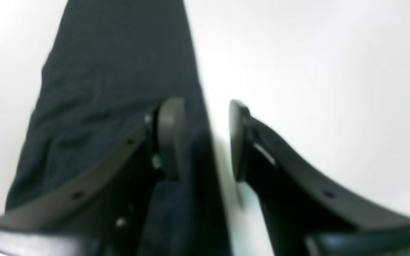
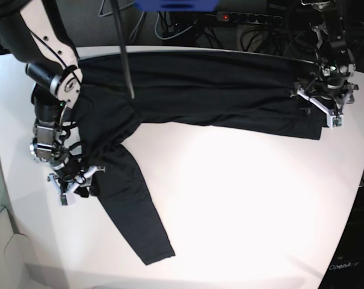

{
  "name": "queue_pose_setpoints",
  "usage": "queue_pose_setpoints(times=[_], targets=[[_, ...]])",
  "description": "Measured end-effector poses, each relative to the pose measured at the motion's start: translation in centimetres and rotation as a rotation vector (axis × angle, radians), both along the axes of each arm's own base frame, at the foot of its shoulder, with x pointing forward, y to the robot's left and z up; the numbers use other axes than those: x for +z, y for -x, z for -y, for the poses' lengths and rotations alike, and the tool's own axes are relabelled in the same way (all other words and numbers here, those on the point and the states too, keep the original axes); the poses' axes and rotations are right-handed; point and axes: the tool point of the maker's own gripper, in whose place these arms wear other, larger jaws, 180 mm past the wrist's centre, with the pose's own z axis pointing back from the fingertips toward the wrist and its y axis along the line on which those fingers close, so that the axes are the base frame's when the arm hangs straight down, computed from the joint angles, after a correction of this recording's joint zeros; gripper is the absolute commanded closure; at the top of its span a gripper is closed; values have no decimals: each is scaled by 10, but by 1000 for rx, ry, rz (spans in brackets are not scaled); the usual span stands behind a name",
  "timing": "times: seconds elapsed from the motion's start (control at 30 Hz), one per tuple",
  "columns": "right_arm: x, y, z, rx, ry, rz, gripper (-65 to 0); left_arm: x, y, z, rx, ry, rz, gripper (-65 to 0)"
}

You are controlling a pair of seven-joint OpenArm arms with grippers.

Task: Fold the T-shirt properly
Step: 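Move the right gripper down the trailing sleeve and grasp it, then lift the sleeve with the right gripper and fold it onto the shirt body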

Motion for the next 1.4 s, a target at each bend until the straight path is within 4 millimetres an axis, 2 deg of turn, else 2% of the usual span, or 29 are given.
queue_pose_setpoints(times=[0.3, 0.37, 0.5, 0.6, 0.77, 0.93, 1.03, 1.13, 1.2, 1.3, 1.4], targets=[[-11, 12, -8, -2, -28, 0, -213, 3, -5, 0, 0, 0, 13, -471], [-13, 13, -9, -2, -31, -1, -168, 3, -4, 0, 0, -1, 12, -471], [-17, 16, -21, 52, 2, -5, -12, 6, -10, 0, -1, -1, 27, -471], [-18, 18, -31, 89, 15, -3, 0, 8, -12, 0, -1, -1, 32, -471], [-19, 20, -32, 88, 12, 2, 0, 10, -16, 0, 1, 2, 39, -471], [-10, 20, -21, 79, 71, 9, 0, 17, -23, 2, -2, 4, 63, -471], [0, 20, -15, 70, 102, 43, 0, 29, -29, 6, -9, -4, 99, -471], [18, 16, -24, 70, 113, 110, 0, 52, -44, 20, -29, 10, 178, -471], [27, 20, -31, 68, 124, 150, 0, 67, -49, 22, -35, -1, 224, -471], [34, 36, -43, 63, 145, 185, 0, 73, -47, 22, -16, -12, 233, -471], [54, 51, -62, 51, 145, 252, 0, 87, -52, 31, -49, -13, 272, -471]])
